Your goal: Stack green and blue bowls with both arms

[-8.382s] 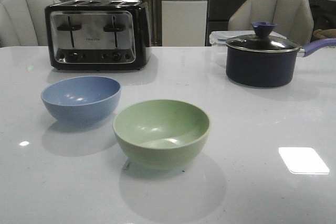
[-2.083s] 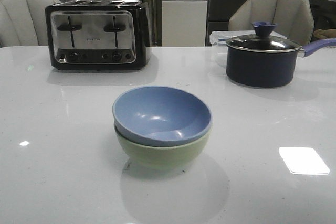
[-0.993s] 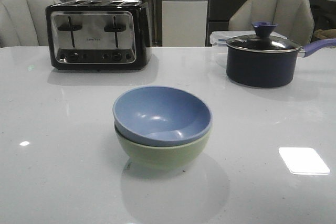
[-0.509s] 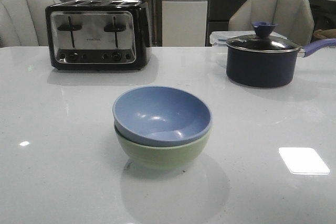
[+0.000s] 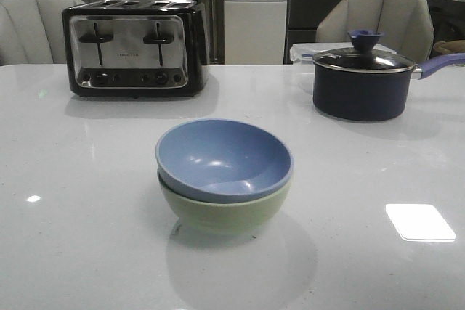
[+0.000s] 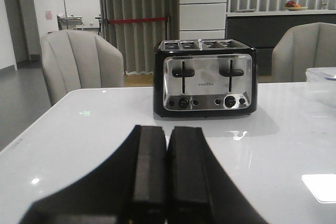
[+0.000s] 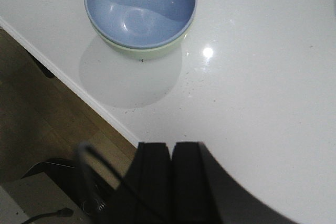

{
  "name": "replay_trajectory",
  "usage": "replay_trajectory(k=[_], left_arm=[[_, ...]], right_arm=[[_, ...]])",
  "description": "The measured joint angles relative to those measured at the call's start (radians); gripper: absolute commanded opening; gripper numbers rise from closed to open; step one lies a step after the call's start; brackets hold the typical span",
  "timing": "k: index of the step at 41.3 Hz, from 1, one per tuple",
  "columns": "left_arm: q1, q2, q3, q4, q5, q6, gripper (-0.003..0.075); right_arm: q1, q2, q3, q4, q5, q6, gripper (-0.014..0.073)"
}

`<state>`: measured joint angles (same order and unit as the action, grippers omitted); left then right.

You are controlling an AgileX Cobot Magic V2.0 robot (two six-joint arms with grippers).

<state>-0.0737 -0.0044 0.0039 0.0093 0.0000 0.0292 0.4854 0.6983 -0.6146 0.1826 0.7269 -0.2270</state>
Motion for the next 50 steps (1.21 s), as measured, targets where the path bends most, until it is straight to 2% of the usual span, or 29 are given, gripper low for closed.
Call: replay_trajectory(k=[41, 46, 50], left_arm=[[-0.008, 0.0, 0.0, 0.0, 0.0, 0.0, 0.0093], [-0.008, 0.0, 0.0, 0.0, 0.0, 0.0, 0.0093], [-0.008, 0.0, 0.0, 0.0, 0.0, 0.0, 0.0093]], right_arm=[[0.0, -0.007, 0.002, 0.0, 0.0, 0.0, 0.0025], [-0.027, -0.066, 0.041, -0.003, -0.055, 0.0, 0.0025], [-0.132, -0.187, 0.146, -0.005, -0.191, 0.0, 0.0025]])
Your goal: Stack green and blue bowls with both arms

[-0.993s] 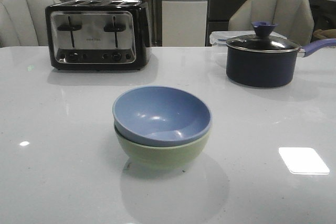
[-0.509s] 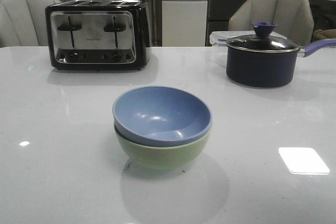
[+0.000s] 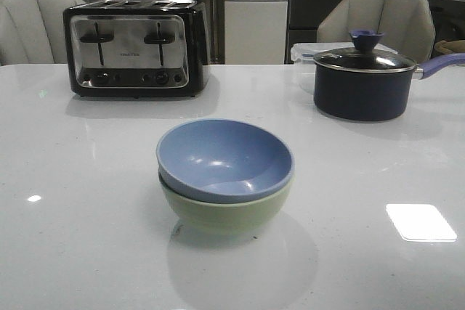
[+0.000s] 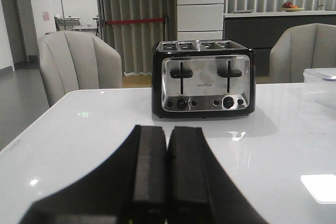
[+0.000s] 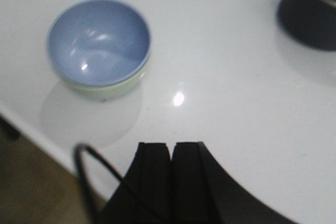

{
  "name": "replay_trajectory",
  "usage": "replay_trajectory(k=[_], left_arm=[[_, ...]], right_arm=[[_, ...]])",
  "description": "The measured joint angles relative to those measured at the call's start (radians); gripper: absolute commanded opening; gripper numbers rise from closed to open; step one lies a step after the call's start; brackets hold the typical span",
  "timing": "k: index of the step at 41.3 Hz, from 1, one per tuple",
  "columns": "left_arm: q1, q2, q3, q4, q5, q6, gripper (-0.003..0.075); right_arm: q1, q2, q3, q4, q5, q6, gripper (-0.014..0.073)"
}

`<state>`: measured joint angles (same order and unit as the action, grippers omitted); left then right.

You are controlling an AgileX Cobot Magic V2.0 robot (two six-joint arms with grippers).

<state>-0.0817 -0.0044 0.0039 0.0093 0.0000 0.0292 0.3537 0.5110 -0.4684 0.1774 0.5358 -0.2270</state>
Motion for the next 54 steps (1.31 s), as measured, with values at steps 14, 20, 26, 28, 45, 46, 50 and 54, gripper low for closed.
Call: replay_trajectory(k=[14, 20, 26, 28, 45, 46, 50, 54], left_arm=[[0.0, 0.0, 0.0, 0.0, 0.0, 0.0, 0.0093], [0.0, 0.0, 0.0, 0.0, 0.0, 0.0, 0.0093], [0.0, 0.0, 0.0, 0.0, 0.0, 0.0, 0.0093], [0.0, 0.0, 0.0, 0.0, 0.0, 0.0, 0.0093], [0.0, 0.0, 0.0, 0.0, 0.0, 0.0, 0.0093], [0.0, 0.0, 0.0, 0.0, 0.0, 0.0, 0.0093], [0.0, 0.0, 0.0, 0.0, 0.0, 0.0, 0.0093], [0.0, 0.0, 0.0, 0.0, 0.0, 0.0, 0.0093]], right_arm=[[-0.318, -0.391, 0.336, -0.002, -0.317, 0.0, 0.0025], [-0.355, -0.478, 0.434, -0.002, -0.361, 0.0, 0.0025], [-0.356, -0.519, 0.494, -0.002, -0.403, 0.0, 0.0025], [-0.356, -0.521, 0.497, -0.002, -0.413, 0.0, 0.0025], [-0.356, -0.521, 0.497, -0.002, -0.477, 0.011, 0.0025], [-0.356, -0.521, 0.497, -0.009, -0.481, 0.024, 0.0025], [-0.356, -0.521, 0.497, -0.09, -0.503, 0.133, 0.0025], [-0.356, -0.521, 0.497, -0.142, -0.518, 0.216, 0.0025]])
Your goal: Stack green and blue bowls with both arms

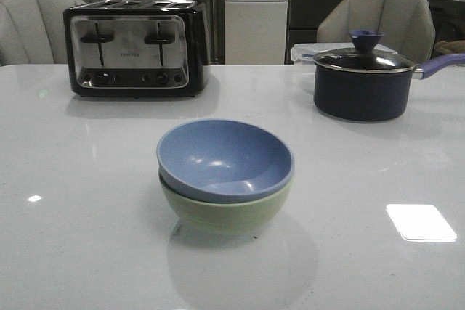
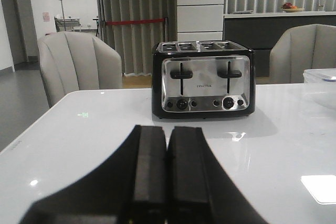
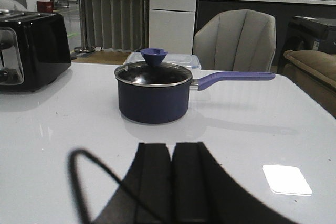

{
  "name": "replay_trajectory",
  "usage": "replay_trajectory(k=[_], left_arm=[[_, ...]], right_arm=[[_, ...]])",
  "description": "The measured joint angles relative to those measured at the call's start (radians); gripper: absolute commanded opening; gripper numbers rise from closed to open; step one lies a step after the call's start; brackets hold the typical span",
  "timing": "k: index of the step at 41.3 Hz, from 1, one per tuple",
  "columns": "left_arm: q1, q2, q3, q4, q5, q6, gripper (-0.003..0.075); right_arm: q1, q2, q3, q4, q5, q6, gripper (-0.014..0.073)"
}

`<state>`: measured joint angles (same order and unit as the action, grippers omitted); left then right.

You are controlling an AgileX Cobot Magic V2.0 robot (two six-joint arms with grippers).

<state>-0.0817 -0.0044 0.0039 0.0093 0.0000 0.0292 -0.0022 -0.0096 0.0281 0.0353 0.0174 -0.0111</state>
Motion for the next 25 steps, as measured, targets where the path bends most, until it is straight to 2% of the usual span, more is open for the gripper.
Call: replay_trajectory(k=[25], left_arm=[[0.0, 0.0, 0.0, 0.0, 0.0, 0.0, 0.0093]], right_arm=[[0.0, -0.002, 0.0, -0.025, -0.007, 0.03, 0.0025]])
